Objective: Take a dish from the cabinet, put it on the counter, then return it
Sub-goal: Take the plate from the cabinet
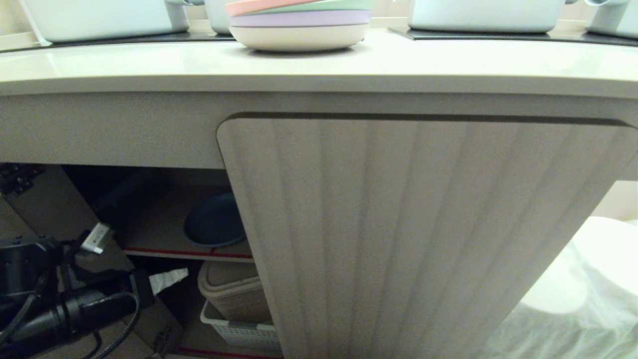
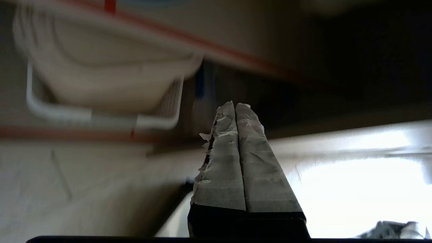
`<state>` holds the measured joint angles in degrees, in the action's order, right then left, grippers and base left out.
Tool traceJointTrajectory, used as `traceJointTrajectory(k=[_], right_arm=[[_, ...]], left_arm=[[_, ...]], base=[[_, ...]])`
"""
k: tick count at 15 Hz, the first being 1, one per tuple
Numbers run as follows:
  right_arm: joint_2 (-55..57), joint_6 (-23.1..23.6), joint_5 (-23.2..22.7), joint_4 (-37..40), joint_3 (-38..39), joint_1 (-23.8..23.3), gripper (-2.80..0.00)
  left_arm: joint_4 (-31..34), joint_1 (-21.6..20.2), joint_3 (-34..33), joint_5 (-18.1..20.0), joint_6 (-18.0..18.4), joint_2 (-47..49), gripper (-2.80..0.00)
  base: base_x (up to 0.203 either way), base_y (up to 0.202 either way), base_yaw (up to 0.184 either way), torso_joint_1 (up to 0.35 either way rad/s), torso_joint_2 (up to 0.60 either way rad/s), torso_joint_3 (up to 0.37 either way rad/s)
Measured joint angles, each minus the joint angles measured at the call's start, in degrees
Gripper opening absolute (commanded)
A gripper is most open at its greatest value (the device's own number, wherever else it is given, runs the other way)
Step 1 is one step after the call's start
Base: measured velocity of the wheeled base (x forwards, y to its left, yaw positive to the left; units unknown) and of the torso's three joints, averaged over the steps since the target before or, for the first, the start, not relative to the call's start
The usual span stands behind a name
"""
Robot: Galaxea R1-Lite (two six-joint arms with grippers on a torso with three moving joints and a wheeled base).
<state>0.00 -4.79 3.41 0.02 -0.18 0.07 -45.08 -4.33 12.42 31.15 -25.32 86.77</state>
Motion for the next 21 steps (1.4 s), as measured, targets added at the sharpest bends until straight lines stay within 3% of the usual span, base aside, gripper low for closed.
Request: traceJointTrajectory(k=[4,15,21], right_arm=[[0.0,0.0,0.0,0.0,0.0,0.0,-2.80],[0.0,0.0,0.0,0.0,0.0,0.0,-2.80],[0.0,0.0,0.0,0.0,0.0,0.0,-2.80]], left_arm=[[-9.0,0.7,0.1,-0.4,-2.7,5.7,-2.80],[-10.3,-1.0,2.4,-3.9,-2.2,12.3,-2.80],[-18.4,-3.2,3.5,-4.8,-2.5,16.4,-2.80]], base=[[0.000,0.000,0.000,0.000,0.00,0.000],[0.000,0.000,0.000,0.000,0.00,0.000],[0.000,0.000,0.000,0.000,0.00,0.000]])
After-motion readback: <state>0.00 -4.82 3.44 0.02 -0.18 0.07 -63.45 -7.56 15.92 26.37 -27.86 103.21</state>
